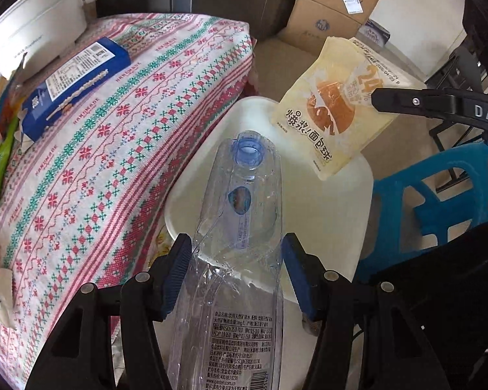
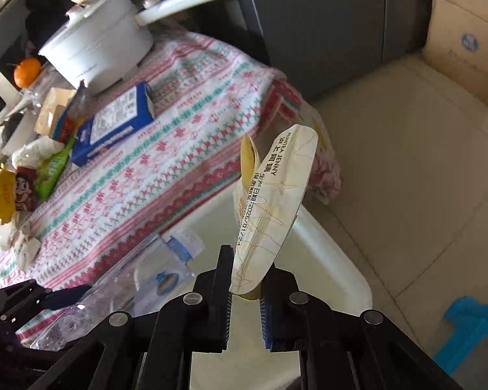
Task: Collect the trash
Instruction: 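Carry both items over the white bin and open both grippers to drop them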
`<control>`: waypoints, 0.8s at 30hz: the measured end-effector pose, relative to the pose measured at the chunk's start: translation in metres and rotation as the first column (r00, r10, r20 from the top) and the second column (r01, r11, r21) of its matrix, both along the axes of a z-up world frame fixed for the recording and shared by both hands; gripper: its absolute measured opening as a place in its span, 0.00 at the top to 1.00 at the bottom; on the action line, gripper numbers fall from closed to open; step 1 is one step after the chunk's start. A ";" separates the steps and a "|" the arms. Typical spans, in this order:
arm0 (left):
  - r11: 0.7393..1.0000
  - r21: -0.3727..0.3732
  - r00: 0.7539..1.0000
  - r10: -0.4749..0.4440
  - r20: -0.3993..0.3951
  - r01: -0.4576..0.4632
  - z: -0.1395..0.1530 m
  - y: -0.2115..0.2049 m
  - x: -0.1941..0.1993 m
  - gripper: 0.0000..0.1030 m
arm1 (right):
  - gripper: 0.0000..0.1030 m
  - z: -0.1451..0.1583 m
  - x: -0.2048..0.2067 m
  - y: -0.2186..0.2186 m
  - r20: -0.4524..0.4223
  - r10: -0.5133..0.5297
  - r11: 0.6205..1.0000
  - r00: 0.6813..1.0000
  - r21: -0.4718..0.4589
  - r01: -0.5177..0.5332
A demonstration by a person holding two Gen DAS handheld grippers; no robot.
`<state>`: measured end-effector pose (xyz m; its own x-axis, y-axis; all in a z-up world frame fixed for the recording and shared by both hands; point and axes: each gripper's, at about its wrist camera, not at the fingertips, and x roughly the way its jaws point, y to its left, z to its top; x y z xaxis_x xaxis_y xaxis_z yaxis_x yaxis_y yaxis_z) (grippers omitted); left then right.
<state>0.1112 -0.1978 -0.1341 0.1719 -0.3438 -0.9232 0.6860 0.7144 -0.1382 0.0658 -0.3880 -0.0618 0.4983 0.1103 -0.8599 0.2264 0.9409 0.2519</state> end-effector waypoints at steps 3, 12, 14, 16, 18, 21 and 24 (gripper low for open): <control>1.000 0.005 1.000 -0.004 0.000 0.004 -0.009 -0.008 0.004 0.40 | 0.88 -0.003 0.001 -0.001 -0.011 0.002 1.000 1.000 -0.010 -0.002; 0.999 -0.005 0.999 -0.031 0.028 0.032 -0.008 -0.023 0.005 0.37 | 0.87 -0.011 0.000 -0.007 -0.045 -0.011 1.000 0.999 -0.014 0.010; 1.000 -0.015 0.999 -0.023 0.032 0.023 -0.004 -0.020 0.004 0.31 | 0.87 -0.012 -0.001 -0.010 -0.051 -0.015 1.000 0.999 -0.015 0.014; 1.000 -0.020 0.999 -0.007 0.048 0.008 0.001 -0.017 0.004 0.29 | 0.87 -0.014 0.000 -0.011 -0.056 -0.017 1.000 0.998 -0.017 0.016; 1.000 -0.025 0.999 0.008 0.053 -0.007 0.007 -0.010 0.004 0.28 | 0.87 -0.016 0.000 -0.012 -0.063 -0.014 1.000 0.998 -0.018 0.013; 0.999 -0.028 0.997 0.039 0.066 -0.038 0.013 0.000 0.005 0.28 | 0.87 -0.019 -0.001 -0.011 -0.077 -0.010 1.000 0.997 -0.021 0.008; 0.998 -0.022 0.994 0.060 0.095 -0.058 0.019 0.011 0.004 0.27 | 0.87 -0.025 0.002 -0.008 -0.098 -0.003 0.999 0.995 -0.032 -0.001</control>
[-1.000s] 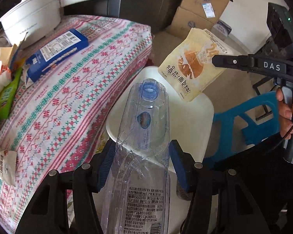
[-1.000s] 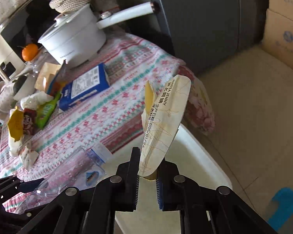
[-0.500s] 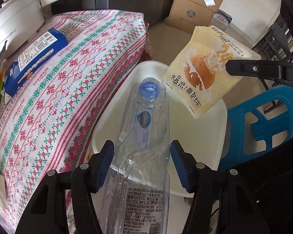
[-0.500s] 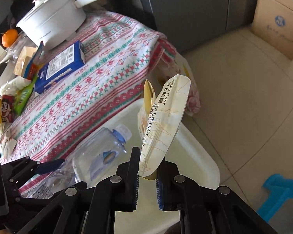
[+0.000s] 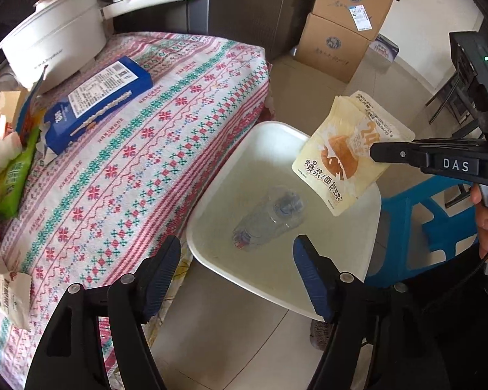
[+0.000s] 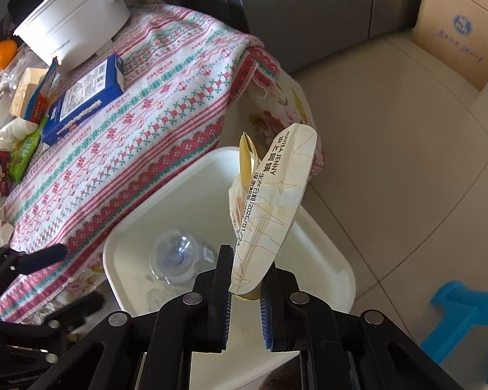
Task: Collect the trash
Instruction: 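Carry both items over the white bin and open both grippers to drop them, then grasp the yellow snack wrapper with the left gripper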
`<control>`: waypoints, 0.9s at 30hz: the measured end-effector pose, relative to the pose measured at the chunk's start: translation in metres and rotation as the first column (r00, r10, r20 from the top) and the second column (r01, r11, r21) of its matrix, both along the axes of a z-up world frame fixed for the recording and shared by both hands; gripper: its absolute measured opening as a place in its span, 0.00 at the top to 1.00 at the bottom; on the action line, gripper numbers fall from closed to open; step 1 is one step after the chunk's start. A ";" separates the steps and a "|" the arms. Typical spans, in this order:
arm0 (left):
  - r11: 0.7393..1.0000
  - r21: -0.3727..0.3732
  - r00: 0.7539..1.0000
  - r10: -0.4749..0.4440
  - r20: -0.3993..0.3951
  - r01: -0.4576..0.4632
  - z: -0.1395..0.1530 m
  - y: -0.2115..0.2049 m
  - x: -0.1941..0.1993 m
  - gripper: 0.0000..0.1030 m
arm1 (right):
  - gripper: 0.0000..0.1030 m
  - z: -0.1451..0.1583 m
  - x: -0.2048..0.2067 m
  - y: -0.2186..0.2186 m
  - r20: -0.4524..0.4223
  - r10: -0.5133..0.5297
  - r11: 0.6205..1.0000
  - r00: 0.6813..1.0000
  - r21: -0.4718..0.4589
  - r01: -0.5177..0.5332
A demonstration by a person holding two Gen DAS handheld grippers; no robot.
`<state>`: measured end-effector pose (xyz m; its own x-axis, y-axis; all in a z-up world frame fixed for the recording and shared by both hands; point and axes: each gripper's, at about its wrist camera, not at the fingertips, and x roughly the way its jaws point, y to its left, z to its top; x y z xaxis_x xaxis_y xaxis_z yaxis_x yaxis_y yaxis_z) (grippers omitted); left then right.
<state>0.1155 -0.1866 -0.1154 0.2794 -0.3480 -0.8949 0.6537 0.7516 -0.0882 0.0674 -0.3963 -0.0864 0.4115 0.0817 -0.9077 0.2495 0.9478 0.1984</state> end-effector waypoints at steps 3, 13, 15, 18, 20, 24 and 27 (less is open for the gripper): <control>1.000 0.005 1.000 0.017 0.021 -0.017 0.006 0.012 -0.002 0.25 | 0.87 -0.006 0.003 0.003 -0.025 0.010 1.000 1.000 -0.008 -0.010; 0.998 0.026 0.994 0.060 0.089 -0.062 0.024 0.043 -0.010 0.20 | 0.73 -0.018 0.012 0.010 -0.076 -0.003 1.000 0.997 -0.003 0.002; 0.997 0.027 0.993 0.071 0.100 -0.074 0.027 0.050 -0.012 0.19 | 0.58 -0.018 0.012 0.010 -0.076 -0.014 1.000 0.997 0.021 0.015; 0.996 0.029 0.990 0.083 0.115 -0.087 0.031 0.058 -0.014 0.17 | 0.48 -0.015 0.012 0.013 -0.065 -0.016 1.000 0.998 0.017 0.018; 0.995 0.031 0.988 0.093 0.123 -0.097 0.034 0.064 -0.015 0.16 | 0.47 -0.012 0.012 0.015 -0.056 -0.011 1.000 0.998 0.016 0.012; 0.991 0.031 0.984 0.121 0.129 -0.126 0.037 0.077 -0.015 0.15 | 0.43 -0.006 0.014 0.021 -0.036 -0.002 1.000 0.999 0.004 0.002; 0.987 0.031 0.979 0.153 0.135 -0.158 0.040 0.090 -0.014 0.15 | 0.40 0.001 0.015 0.026 -0.012 0.003 1.000 1.000 -0.002 -0.003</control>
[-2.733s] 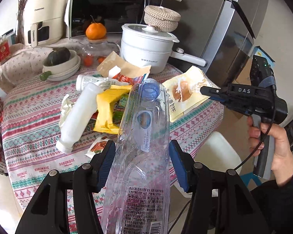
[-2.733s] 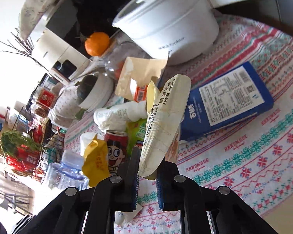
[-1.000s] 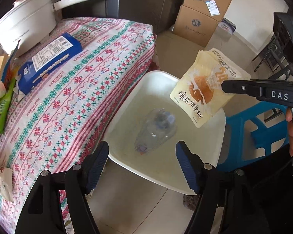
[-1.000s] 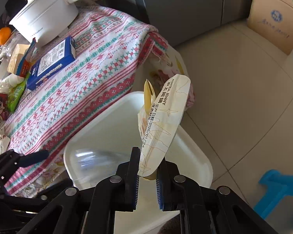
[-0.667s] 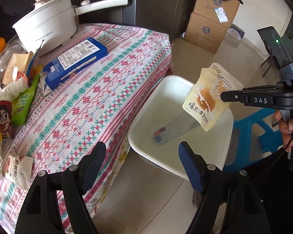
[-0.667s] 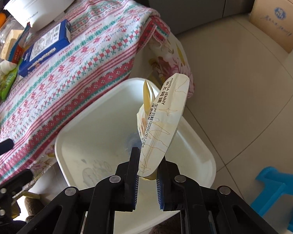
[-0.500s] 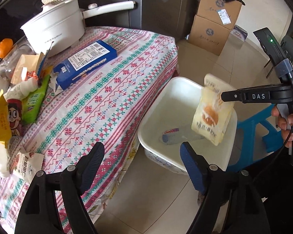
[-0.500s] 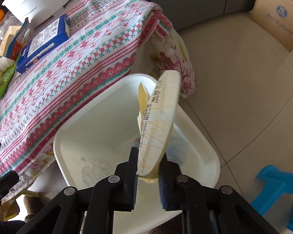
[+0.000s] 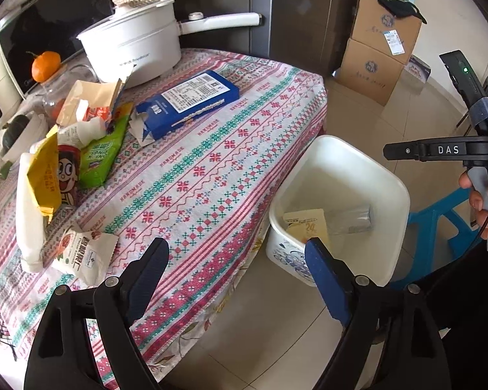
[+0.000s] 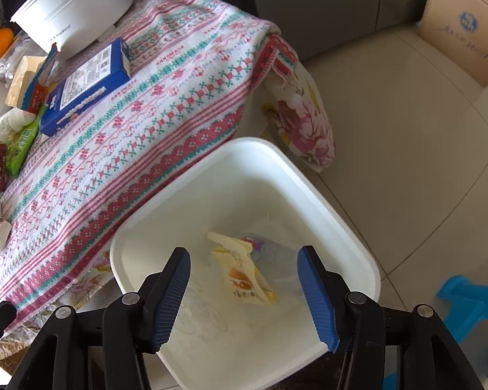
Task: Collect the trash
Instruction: 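Grasp the yellow snack wrapper with the left gripper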
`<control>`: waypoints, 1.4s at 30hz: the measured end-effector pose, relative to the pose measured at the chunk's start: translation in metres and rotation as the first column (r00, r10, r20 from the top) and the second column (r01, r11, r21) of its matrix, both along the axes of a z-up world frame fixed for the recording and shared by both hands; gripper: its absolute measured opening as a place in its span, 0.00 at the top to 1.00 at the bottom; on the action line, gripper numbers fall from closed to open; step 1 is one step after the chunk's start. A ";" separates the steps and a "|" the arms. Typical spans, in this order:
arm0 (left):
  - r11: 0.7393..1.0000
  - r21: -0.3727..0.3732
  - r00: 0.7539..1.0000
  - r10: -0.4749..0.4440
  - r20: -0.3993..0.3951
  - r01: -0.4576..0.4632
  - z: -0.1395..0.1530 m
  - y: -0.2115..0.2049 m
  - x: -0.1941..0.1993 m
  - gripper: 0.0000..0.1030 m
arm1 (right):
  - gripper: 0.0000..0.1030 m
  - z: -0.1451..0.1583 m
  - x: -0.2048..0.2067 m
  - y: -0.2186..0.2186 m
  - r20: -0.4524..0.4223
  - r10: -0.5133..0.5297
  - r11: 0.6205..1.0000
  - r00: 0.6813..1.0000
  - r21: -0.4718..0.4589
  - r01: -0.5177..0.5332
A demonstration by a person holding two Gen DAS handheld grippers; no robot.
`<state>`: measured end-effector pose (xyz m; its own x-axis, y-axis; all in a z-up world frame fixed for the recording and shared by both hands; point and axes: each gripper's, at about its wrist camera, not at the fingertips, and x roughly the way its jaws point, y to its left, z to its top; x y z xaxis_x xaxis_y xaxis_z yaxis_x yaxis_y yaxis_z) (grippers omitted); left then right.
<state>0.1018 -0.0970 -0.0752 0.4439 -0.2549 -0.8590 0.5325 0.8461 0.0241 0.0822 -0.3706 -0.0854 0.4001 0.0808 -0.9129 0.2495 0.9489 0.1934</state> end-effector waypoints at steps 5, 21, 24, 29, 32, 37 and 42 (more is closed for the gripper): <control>0.997 -0.012 0.997 0.078 0.017 -0.078 0.008 0.029 0.006 0.15 | 0.35 0.014 0.004 0.015 0.051 0.026 1.000 0.998 -0.006 -0.026; 0.926 -0.101 0.924 0.373 0.086 -0.364 0.026 0.145 0.060 0.15 | 0.27 0.035 0.039 0.100 0.115 0.187 0.982 0.976 -0.033 -0.184; 0.917 -0.109 0.914 0.395 0.095 -0.385 0.023 0.155 0.077 0.15 | 0.27 0.036 0.048 0.114 0.117 0.210 0.978 0.971 -0.036 -0.207; 0.903 -0.139 0.904 0.419 0.081 -0.406 0.014 0.160 0.105 0.17 | 0.26 0.037 0.064 0.136 0.124 0.244 0.970 0.962 -0.041 -0.240; 0.890 -0.150 0.895 0.442 0.057 -0.430 0.007 0.160 0.121 0.23 | 0.26 0.038 0.072 0.148 0.129 0.262 0.965 0.957 -0.046 -0.258; 0.872 -0.104 0.874 0.485 0.045 -0.478 -0.008 0.161 0.140 0.65 | 0.26 0.039 0.082 0.163 0.140 0.281 0.960 0.949 -0.054 -0.276; 0.863 -0.147 0.869 0.493 0.035 -0.484 0.000 0.169 0.134 0.88 | 0.26 0.037 0.089 0.178 0.151 0.301 0.953 0.942 -0.075 -0.293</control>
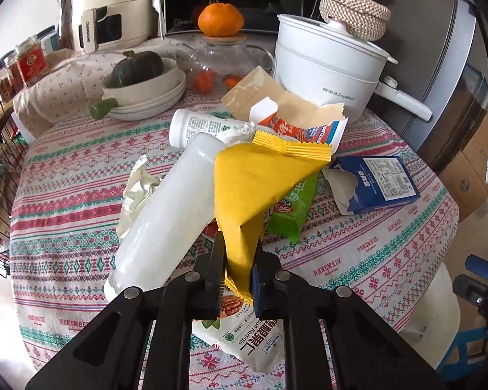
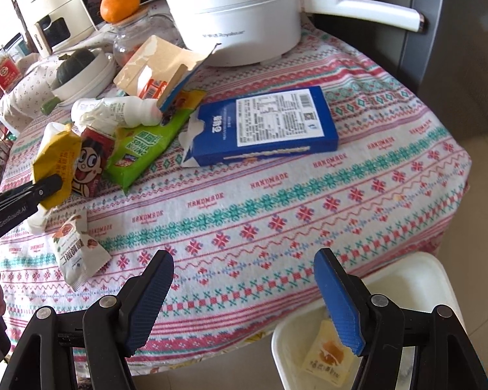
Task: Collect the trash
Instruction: 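Grasp the yellow snack wrapper with the left gripper, then hold the yellow wrapper in the left gripper while the right gripper grasps the red can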
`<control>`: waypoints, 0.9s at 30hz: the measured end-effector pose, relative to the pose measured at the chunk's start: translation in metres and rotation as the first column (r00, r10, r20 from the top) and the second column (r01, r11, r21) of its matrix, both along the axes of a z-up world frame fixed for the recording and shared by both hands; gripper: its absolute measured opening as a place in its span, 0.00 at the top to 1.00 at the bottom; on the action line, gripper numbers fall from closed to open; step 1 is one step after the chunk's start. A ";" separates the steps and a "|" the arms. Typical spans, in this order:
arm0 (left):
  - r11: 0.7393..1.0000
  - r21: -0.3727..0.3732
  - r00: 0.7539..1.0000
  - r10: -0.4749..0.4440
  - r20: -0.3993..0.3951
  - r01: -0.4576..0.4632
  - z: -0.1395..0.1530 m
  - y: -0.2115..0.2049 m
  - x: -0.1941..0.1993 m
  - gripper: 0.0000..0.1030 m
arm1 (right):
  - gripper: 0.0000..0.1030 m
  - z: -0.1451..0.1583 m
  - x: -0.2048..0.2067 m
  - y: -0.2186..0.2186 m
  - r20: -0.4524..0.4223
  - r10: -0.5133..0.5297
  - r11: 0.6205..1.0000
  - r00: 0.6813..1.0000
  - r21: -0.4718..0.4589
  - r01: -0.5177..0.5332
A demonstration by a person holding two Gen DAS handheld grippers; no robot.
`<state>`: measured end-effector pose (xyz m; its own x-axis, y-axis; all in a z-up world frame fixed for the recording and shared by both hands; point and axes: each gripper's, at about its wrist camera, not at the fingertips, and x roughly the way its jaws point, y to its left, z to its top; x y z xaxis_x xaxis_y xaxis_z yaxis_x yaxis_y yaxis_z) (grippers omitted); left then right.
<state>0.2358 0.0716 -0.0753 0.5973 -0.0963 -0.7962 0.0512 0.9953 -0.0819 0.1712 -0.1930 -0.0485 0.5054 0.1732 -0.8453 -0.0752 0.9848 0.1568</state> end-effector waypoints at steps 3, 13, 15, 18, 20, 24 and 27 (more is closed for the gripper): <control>1.000 -0.027 1.000 -0.015 0.021 0.015 0.015 0.006 -0.014 0.89 | 0.26 -0.003 0.003 0.012 0.003 0.022 1.000 1.000 -0.002 -0.022; 0.998 -0.060 1.000 0.010 0.013 -0.009 0.040 0.062 -0.079 0.89 | 0.23 -0.024 0.011 0.091 0.015 0.242 0.970 0.970 0.003 -0.242; 0.999 -0.050 1.000 0.014 0.009 -0.013 0.039 0.073 -0.089 0.89 | 0.23 -0.033 0.013 0.111 0.004 0.289 0.957 0.957 -0.008 -0.289; 0.999 -0.046 1.000 0.026 -0.009 -0.026 0.033 0.086 -0.096 0.89 | 0.23 -0.047 0.016 0.140 -0.013 0.354 0.935 0.935 -0.035 -0.354; 0.998 -0.053 0.999 0.033 -0.025 -0.035 0.029 0.094 -0.099 0.89 | 0.23 -0.058 0.018 0.155 -0.034 0.386 0.922 0.922 -0.034 -0.387; 0.998 -0.059 0.998 0.035 -0.043 -0.037 0.024 0.105 -0.104 0.89 | 0.23 -0.074 0.023 0.175 -0.081 0.410 0.909 0.909 -0.043 -0.414; 0.998 -0.059 0.998 0.032 -0.050 -0.035 0.022 0.109 -0.104 0.89 | 0.23 -0.066 0.027 0.169 -0.054 0.378 0.924 0.924 -0.033 -0.380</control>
